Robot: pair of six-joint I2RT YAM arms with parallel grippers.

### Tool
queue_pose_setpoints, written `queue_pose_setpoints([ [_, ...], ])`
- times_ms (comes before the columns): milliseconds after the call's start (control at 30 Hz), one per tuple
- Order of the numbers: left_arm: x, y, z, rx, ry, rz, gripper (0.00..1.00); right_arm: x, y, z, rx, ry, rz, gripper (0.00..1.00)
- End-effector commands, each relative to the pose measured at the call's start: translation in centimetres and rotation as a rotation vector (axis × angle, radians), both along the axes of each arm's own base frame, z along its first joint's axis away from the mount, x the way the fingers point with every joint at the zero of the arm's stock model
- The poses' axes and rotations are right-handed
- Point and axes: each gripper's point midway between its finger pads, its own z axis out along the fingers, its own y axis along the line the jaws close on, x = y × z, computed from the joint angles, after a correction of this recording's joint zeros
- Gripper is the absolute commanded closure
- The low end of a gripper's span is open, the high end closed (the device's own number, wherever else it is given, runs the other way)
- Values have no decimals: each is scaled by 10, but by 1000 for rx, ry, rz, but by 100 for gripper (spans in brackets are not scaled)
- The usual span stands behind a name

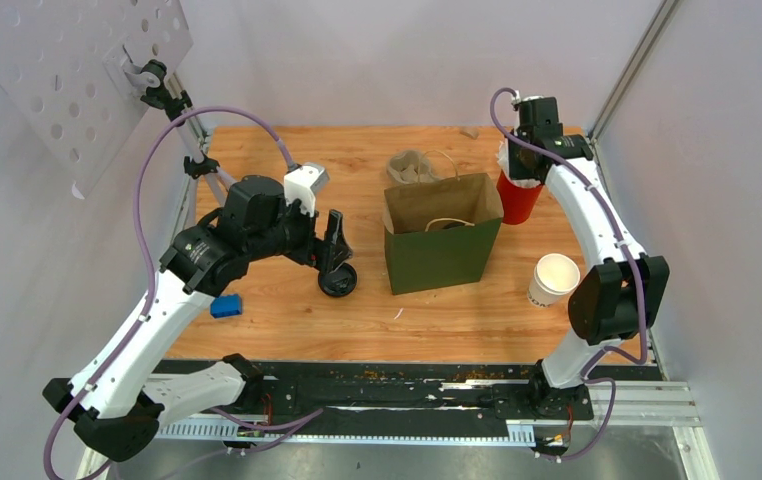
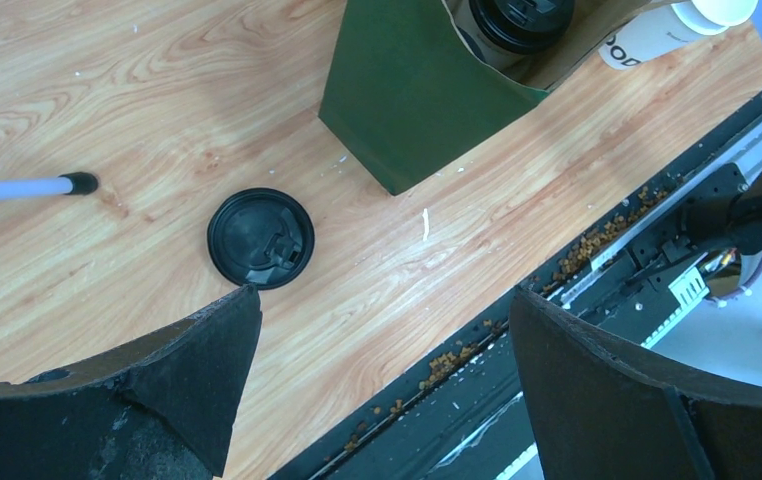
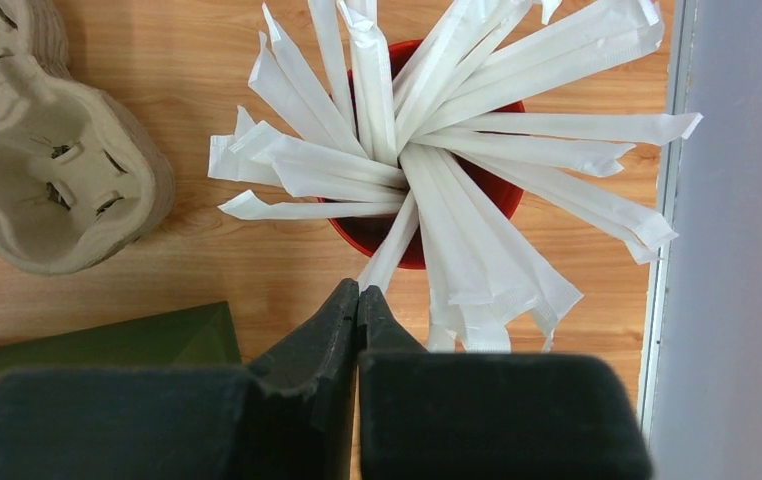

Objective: Pack the takeout coffee

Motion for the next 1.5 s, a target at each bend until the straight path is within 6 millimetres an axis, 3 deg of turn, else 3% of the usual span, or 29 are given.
queue_pose_setpoints([
  [0,8,8,13,24,-68,20,0,5,-2,31,-17,-62,6,100],
  [233,11,14,12,53,-87,45,0,-9,0,61,13,-66,-3,100],
  [533,17,19,6,12,-102,127,0,-46,-12,140,40,-203,-66,100],
  [633,20,22,6,0,-115,162,0,-67,-10,167,89,-275,-61,100],
  [833,24,36,6,75,-130,199,0,-119,-12,193,140,-345,-49,100],
  [1000,27,40,9,84,-153,216,0,-166,-11,226,214,-466,-28,100],
  [1133,30,42,10,85,-168,235,0,-194,9,251,331,-563,80,100],
  [1367,33,41,13,85,-175,236,0,-233,38,257,493,-533,194,100],
  [1467,33,41,9,85,-164,243,0,-245,52,238,576,-442,216,100],
])
